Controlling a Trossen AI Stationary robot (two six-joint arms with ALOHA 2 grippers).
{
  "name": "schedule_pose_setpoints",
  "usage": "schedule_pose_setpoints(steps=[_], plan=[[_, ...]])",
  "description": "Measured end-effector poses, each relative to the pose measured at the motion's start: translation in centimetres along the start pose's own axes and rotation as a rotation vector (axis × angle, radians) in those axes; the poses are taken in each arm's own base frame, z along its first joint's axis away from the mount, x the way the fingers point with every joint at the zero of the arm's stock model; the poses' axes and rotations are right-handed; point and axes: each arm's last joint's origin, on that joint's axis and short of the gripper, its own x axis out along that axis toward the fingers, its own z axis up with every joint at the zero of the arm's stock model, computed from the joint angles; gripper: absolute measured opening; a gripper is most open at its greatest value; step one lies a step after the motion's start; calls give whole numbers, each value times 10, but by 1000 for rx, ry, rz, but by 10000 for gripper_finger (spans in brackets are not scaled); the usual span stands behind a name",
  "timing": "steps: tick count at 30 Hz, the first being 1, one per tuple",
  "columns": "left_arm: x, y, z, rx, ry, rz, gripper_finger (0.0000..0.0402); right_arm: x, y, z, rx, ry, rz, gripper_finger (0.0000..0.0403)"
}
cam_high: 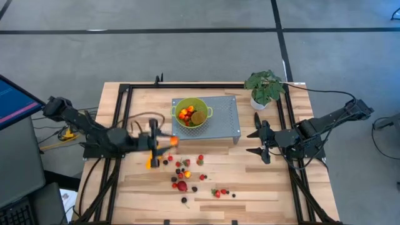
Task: Pick & Place Fruit
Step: Put the peach into the green strainer bowl on the shelf
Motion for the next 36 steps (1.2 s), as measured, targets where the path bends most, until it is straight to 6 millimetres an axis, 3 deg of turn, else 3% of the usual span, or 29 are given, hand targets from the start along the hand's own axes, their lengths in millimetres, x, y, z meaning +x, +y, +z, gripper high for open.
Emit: schedule_pose_setpoints(steps=[4, 13, 24, 36], plan=[[10, 28, 1, 29, -57, 158, 149, 0, 0, 0, 0, 0, 0, 302], [32, 71, -35, 44, 85, 371, 150, 0, 0, 0, 0, 0, -1, 302], [46, 67, -70, 69, 224, 359, 150, 0, 0, 0, 0, 0, 0, 302], [46, 66, -69, 95, 229, 356, 167, 0, 0, 0, 0, 0, 0, 302]])
